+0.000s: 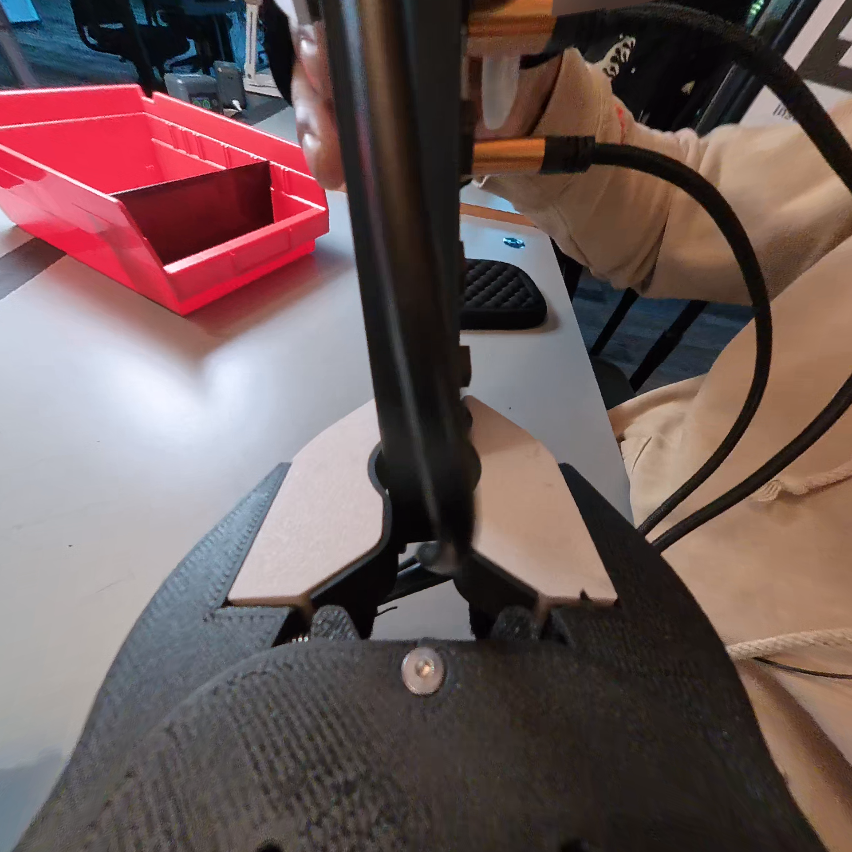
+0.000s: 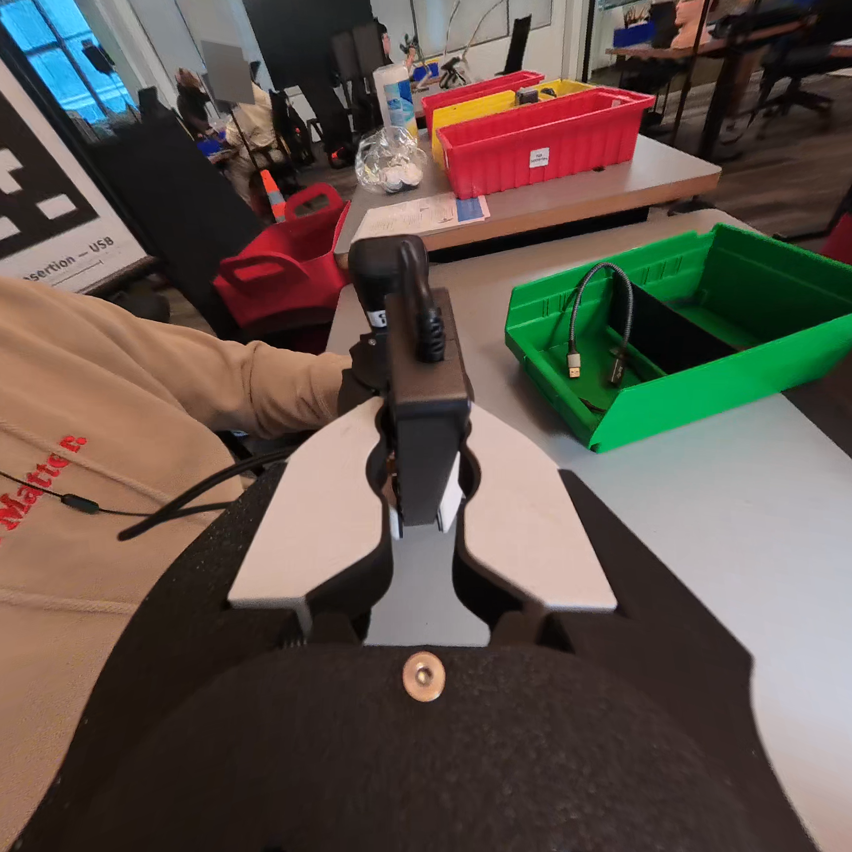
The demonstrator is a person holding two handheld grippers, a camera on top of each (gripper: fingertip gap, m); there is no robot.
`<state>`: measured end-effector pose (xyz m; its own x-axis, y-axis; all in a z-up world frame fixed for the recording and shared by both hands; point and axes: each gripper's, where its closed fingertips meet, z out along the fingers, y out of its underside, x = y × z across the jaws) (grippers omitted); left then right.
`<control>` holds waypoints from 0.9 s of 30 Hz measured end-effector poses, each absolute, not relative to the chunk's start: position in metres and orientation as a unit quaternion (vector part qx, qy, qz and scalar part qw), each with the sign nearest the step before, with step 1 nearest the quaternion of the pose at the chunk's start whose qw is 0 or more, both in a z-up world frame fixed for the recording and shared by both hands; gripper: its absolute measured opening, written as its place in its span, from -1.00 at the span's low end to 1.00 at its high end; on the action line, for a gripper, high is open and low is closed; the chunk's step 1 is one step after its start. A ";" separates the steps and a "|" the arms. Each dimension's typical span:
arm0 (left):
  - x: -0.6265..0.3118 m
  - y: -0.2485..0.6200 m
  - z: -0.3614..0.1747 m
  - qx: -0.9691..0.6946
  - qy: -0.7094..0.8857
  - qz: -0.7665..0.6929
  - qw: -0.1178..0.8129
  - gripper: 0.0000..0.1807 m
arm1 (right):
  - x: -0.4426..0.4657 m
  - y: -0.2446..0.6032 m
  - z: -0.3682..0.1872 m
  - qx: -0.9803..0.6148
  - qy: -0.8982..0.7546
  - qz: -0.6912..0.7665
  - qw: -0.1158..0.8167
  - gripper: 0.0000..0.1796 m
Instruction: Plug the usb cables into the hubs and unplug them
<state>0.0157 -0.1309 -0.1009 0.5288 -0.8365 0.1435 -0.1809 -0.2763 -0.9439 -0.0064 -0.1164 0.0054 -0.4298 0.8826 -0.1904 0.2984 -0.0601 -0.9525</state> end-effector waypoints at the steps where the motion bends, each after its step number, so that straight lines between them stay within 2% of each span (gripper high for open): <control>1: 0.017 -0.132 -0.102 -0.723 0.351 -0.340 0.488 -0.72 | -0.007 -0.117 0.004 -0.468 -0.636 0.555 0.259 -0.72; 6: 0.019 -0.132 -0.099 -0.702 0.345 -0.357 0.510 -0.69 | -0.004 -0.122 0.006 -0.453 -0.680 0.506 0.276 -0.73; 9: 0.013 -0.130 -0.090 -0.691 0.329 -0.370 0.527 -0.48 | 0.003 -0.120 0.016 -0.447 -0.710 0.459 0.292 -0.73; 13: -0.015 -0.121 -0.075 -0.682 0.306 -0.322 0.581 -0.39 | 0.020 -0.105 0.051 -0.452 -0.705 0.439 0.325 -0.72; 19: -0.078 -0.105 -0.043 -0.661 0.198 -0.276 0.669 -0.41 | 0.058 -0.046 0.121 -0.493 -0.650 0.413 0.404 -0.72; 27: -0.076 -0.099 -0.057 -0.676 0.203 -0.254 0.661 -0.47 | 0.101 0.077 0.169 -0.575 -0.567 0.297 0.510 -0.72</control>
